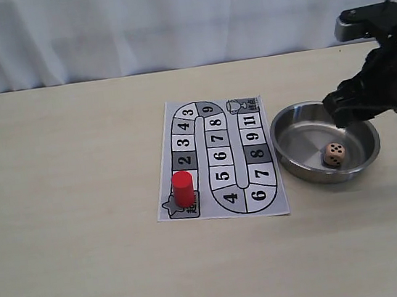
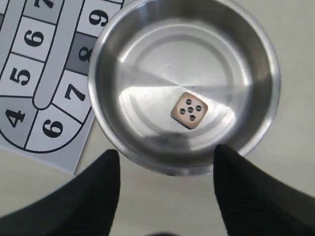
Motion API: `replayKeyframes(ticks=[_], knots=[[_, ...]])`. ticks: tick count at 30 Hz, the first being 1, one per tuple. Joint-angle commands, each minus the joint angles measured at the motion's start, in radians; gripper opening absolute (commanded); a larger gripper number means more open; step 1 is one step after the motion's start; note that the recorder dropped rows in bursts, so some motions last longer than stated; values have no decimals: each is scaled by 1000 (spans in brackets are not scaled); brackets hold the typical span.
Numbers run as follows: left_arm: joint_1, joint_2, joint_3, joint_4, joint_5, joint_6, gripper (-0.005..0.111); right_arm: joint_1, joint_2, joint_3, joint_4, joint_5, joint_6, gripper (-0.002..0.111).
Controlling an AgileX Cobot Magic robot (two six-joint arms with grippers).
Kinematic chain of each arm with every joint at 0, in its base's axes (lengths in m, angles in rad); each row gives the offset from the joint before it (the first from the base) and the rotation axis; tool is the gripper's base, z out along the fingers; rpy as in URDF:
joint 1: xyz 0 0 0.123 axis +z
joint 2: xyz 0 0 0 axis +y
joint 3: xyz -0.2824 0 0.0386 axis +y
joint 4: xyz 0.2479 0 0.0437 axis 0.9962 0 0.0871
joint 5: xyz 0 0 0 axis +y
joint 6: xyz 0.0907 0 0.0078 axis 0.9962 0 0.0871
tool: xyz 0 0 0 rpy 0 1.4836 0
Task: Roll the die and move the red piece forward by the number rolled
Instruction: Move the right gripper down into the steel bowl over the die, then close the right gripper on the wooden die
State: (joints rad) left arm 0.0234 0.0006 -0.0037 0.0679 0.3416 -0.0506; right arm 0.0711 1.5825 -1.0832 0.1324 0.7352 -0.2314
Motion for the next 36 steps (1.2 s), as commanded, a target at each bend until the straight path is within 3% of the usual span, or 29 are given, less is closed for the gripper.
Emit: replayKeyframes(ticks=[1,22,27,36], knots=[[0,-1,4,0,-11,-6,0,28,39,-10,-51,-62,-15,54],[0,-1,4,0,-11,-6,0,12,279,-10,-73,-293,202,55],[0,-1,4,0,-11,-6,0,-24,281,-10,-64,-285,226,76],[0,-1,4,0,-11,-6,0,-22,370,-10,-62,-304,226,76]])
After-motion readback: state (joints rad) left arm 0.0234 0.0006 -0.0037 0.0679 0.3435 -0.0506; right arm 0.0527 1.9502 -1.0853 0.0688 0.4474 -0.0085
